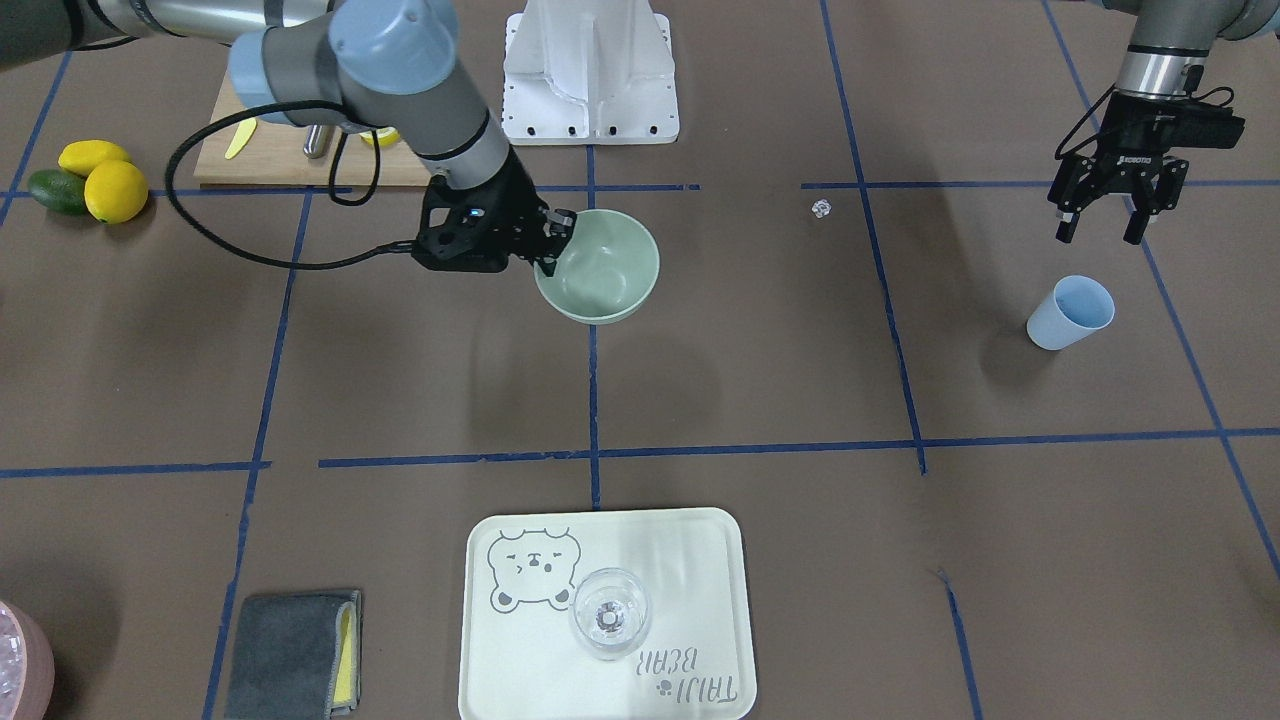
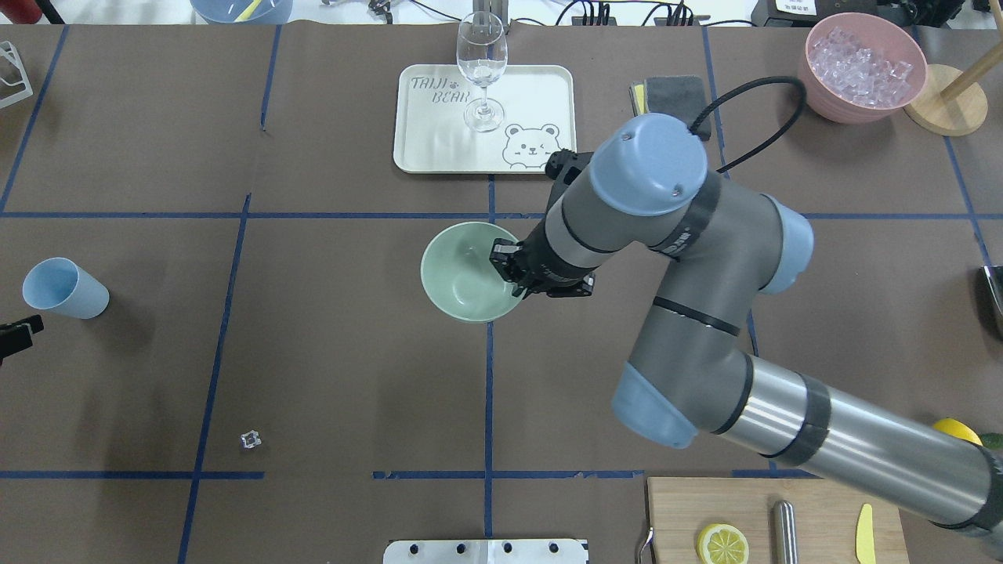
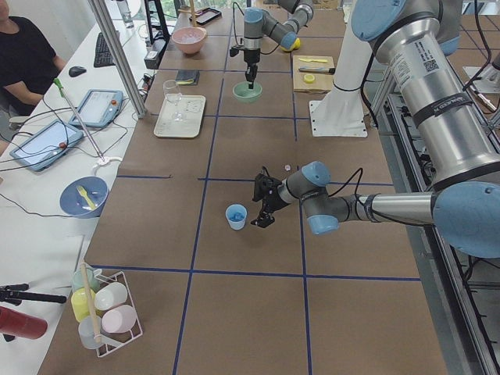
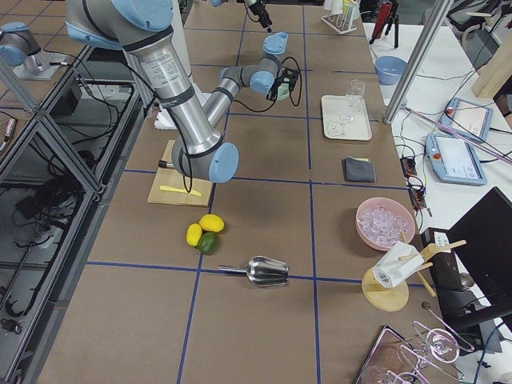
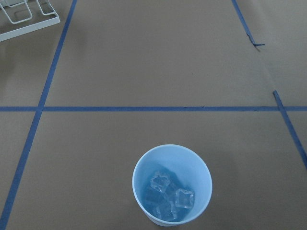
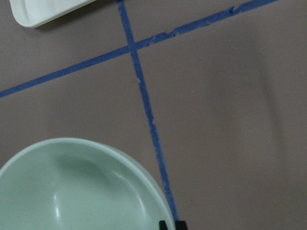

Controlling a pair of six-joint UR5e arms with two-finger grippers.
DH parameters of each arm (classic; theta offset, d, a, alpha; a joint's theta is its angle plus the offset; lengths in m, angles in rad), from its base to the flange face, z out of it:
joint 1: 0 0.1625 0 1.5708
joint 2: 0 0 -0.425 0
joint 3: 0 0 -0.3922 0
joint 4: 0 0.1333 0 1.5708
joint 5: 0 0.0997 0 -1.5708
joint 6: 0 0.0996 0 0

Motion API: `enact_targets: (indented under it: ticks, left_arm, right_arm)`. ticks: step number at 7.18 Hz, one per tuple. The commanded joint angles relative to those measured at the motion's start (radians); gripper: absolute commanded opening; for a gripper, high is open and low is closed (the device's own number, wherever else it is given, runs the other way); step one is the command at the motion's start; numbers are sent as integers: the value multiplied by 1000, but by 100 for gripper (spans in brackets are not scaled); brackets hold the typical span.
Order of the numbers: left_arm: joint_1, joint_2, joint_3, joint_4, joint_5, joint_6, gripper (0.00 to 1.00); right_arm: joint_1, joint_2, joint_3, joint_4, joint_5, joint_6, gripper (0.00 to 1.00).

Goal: Pour ice into bowl

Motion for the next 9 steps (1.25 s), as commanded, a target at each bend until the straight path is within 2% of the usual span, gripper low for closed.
enact_targets:
  ticks: [1, 2, 3, 4, 6, 8, 9]
  left_arm:
    - [93, -17, 40, -21, 134, -63, 98]
    - [99, -40, 60, -21, 186, -63, 98]
    - [104, -71, 84, -18, 206, -63, 98]
    - [122, -98, 116, -13, 266, -63, 98]
    - [147, -152, 193, -10, 370, -63, 97]
    - [147, -222, 267, -2, 433, -60, 97]
    - [147, -236, 284, -2, 447, -59, 97]
  right_arm:
    - [-40, 226, -260, -7, -57, 17, 0]
    - [-56, 272, -348, 0, -84, 10, 0]
    - [-79, 293, -402, 22, -132, 8, 0]
    - [-101, 297, -439, 58, -152, 8, 0]
    - [-112, 297, -442, 68, -154, 10, 0]
    - [-118, 297, -442, 68, -154, 10, 0]
    - [-118, 301, -445, 68, -154, 20, 48]
